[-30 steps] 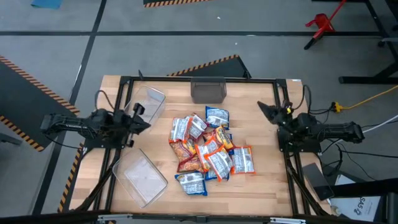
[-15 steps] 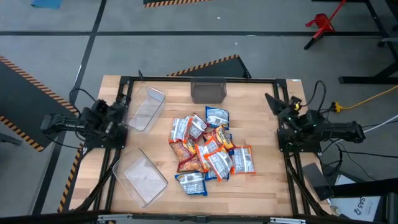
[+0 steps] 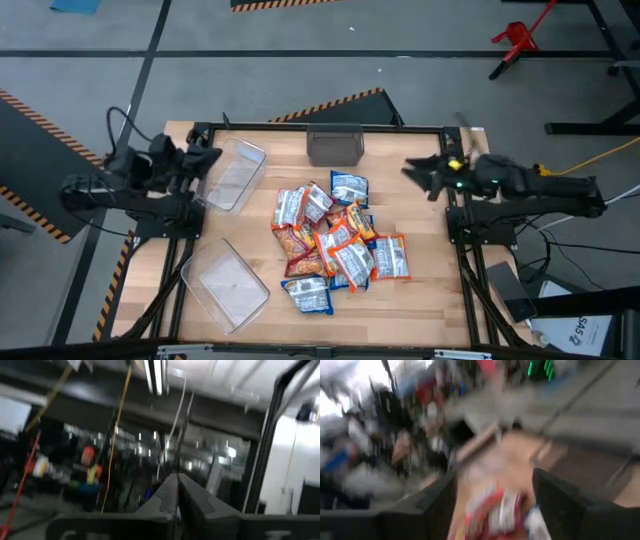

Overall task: Sort Maruchan noodles
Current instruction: Put the orange noodle pack into the black bin

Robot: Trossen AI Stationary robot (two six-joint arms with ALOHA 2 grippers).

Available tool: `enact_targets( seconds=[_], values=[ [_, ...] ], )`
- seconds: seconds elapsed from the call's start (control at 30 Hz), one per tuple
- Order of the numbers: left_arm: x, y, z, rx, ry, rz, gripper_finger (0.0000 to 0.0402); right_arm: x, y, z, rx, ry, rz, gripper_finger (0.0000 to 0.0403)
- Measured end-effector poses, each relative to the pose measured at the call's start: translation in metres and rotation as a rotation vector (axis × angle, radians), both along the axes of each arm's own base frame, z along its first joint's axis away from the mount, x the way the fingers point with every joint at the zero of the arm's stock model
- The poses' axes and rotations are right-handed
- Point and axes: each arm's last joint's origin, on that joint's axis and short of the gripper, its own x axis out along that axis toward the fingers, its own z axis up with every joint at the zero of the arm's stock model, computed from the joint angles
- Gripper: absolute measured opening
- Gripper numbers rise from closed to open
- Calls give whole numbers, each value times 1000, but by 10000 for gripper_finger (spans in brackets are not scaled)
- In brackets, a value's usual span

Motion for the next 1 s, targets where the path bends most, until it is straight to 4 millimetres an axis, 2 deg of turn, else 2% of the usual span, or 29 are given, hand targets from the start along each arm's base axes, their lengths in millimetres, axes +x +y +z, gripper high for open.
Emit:
enact_targets(
  seconds=[0.17,0.27,0.4,0.5,0.6,0.73,0.9,1.0],
  values=[
    [8,-3,17,42,172,-112,46,34,6,-8,124,348,182,303],
    [11,-5,22,37,219,-170,72,48,10,-30,249,630,244,315],
    [16,-5,24,13,230,-192,112,54,13,-65,380,979,201,315],
    [19,-6,22,29,255,-221,144,57,21,-85,399,1124,223,316],
    [19,-7,20,33,274,-236,175,57,30,-101,442,1151,188,317],
    [19,-6,20,23,272,-223,201,58,42,-118,545,1084,50,317],
    [19,-6,20,14,271,-200,213,47,55,-137,604,1058,-151,317],
    [19,-6,20,13,271,-200,214,46,65,-146,644,980,-180,317]
  ],
)
